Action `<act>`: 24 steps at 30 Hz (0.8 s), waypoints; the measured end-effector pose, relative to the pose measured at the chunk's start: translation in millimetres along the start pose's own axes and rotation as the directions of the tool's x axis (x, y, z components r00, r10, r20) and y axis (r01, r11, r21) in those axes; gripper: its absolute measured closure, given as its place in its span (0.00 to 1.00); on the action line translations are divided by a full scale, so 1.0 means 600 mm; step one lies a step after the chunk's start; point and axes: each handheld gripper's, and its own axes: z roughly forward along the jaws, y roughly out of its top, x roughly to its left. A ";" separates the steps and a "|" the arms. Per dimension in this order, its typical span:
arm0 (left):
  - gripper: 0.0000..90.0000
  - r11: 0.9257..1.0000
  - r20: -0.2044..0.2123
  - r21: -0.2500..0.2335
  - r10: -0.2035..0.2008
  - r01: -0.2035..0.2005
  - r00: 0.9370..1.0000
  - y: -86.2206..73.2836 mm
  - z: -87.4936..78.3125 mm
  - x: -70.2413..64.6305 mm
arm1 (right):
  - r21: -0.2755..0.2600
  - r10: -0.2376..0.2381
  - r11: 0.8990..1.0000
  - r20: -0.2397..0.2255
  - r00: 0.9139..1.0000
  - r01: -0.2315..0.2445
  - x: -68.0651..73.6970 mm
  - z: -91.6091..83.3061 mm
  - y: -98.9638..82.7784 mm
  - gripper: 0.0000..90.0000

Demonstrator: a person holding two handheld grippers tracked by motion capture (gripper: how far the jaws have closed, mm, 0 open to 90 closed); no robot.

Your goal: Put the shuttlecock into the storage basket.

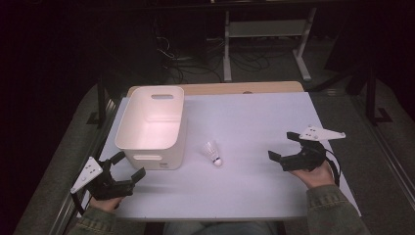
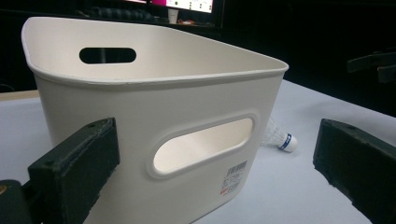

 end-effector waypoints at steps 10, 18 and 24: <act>0.00 1.000 -0.002 0.000 -0.008 0.008 1.000 0.000 0.000 0.000 | 0.022 -0.011 1.000 -0.026 1.000 0.012 0.007 0.014 0.023 0.00; 0.00 1.000 -0.002 -0.002 -0.009 0.009 1.000 0.000 0.000 -0.001 | 0.048 -0.019 0.999 -0.043 0.999 0.021 0.013 0.030 0.030 0.00; 0.00 1.000 -0.003 0.002 -0.001 0.001 1.000 0.000 0.000 0.000 | 0.064 -0.033 0.997 -0.075 0.997 0.037 0.022 0.045 0.042 0.00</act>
